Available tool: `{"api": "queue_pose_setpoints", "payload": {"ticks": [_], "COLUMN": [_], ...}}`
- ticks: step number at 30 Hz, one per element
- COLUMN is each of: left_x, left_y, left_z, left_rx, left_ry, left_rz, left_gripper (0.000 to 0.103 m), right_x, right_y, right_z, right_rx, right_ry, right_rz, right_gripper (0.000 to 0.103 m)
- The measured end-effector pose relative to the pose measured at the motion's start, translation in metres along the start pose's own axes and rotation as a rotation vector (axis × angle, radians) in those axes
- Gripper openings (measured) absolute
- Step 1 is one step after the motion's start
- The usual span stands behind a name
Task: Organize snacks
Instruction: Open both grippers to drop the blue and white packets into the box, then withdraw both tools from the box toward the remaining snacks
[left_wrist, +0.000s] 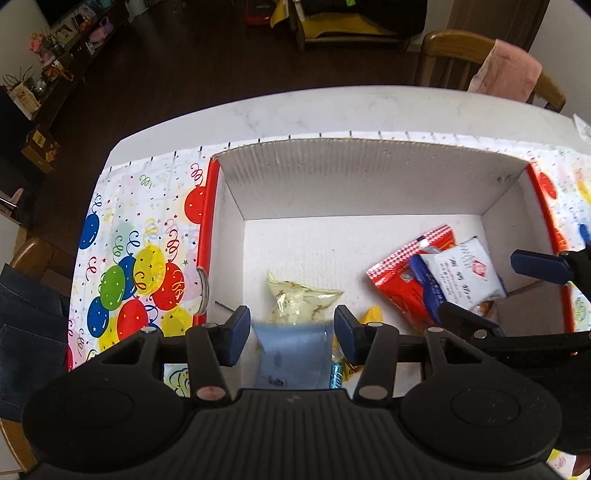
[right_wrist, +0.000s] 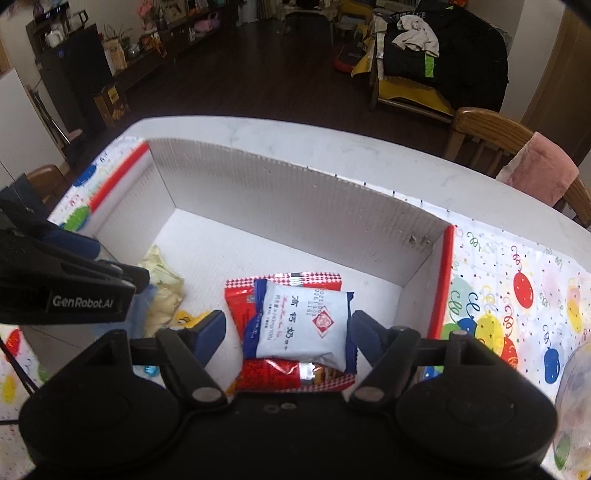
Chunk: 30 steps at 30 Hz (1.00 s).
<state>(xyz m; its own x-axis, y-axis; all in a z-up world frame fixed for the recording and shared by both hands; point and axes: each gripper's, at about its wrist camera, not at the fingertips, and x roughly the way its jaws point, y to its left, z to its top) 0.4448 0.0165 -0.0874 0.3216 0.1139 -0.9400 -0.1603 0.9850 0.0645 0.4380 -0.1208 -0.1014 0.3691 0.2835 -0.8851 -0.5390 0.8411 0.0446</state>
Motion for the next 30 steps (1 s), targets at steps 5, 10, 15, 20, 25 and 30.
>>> {"api": "queue_pose_setpoints", "payload": {"ticks": [5,10,15,20,25,30], "left_x": [-0.021,-0.043,-0.066,-0.088,-0.110,-0.132], "left_y": [0.003,0.007,0.015,0.020,0.027,0.031], "left_z": [-0.014,-0.031,-0.051,-0.074,-0.100,-0.127], "left_rx": [0.000,0.010,0.014,0.025,0.035,0.051], "left_ry": [-0.049,-0.094,-0.139,-0.189,-0.239,-0.305], "left_rz": [-0.044,-0.083,-0.114,-0.137,-0.164,-0.180], "left_gripper": [0.049,0.049,0.049,0.049,0.049,0.060], "right_x": [-0.024,-0.049,-0.073,-0.097,-0.121,-0.140], "right_y": [0.001,0.005,0.012,0.019,0.030,0.043], "right_z": [-0.008,-0.019,-0.034,-0.048,-0.066,-0.087], "right_rx": [0.018,0.049,0.070,0.106,0.137,0.154], "right_ry": [-0.038,-0.070,-0.104,-0.147,-0.186,-0.225], "right_rz": [0.009,0.036,0.060,0.096,0.131,0.154], "right_gripper": [0.080,0.082,0.084,0.085,0.085,0.096]}}
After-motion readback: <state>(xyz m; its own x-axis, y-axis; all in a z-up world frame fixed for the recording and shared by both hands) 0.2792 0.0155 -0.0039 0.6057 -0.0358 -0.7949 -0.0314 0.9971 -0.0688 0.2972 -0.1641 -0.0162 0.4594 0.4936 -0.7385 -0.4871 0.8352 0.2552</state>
